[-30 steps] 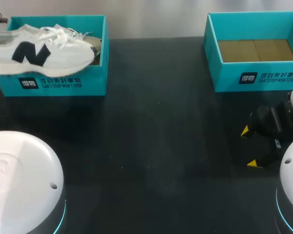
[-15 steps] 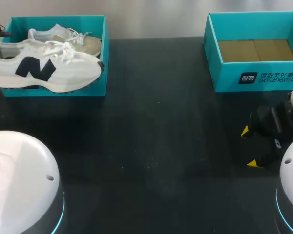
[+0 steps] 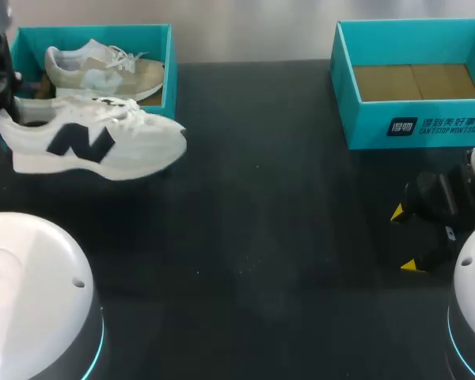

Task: Take the shoe out of the shoebox, open the shoe tongue, remove and reinsert the insole, then place the shoe into the shoebox

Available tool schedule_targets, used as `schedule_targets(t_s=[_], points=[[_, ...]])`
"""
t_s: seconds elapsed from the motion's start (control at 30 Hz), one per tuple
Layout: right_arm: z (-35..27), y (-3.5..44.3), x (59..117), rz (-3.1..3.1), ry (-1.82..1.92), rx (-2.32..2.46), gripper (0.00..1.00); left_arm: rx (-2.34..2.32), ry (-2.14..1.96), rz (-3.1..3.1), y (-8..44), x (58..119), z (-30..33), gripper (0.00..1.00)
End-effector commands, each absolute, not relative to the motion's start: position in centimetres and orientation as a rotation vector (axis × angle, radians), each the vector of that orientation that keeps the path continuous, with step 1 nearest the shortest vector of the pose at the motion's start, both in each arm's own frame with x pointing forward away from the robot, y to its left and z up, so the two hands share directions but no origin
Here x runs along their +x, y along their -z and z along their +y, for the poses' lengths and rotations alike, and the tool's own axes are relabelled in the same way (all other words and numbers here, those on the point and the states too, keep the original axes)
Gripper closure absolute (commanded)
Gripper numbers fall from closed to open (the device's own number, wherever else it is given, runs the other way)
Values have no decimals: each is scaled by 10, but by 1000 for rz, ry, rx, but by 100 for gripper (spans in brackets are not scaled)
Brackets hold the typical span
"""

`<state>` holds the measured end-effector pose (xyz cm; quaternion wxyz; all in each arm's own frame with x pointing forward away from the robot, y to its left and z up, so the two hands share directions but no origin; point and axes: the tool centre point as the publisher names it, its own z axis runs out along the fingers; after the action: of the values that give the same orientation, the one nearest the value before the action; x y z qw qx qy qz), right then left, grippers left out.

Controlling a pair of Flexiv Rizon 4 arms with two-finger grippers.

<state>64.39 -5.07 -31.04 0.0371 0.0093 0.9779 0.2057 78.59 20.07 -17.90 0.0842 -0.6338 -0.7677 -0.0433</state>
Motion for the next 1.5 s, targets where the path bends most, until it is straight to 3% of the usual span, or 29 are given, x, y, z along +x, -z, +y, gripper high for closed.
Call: schedule_targets(t_s=[0.03,0.57,1.07,1.5], points=[[-50,310,643,3001,-625,29,0,-1961,260,-2303,182,761,181,100],[-50,310,643,3001,-625,29,0,-2018,244,-2297,221,687,111,100],[-50,310,643,3001,-625,29,0,-2039,227,-2271,262,658,82,100],[-50,310,643,3001,-625,29,0,-2061,218,-2257,265,655,79,100]])
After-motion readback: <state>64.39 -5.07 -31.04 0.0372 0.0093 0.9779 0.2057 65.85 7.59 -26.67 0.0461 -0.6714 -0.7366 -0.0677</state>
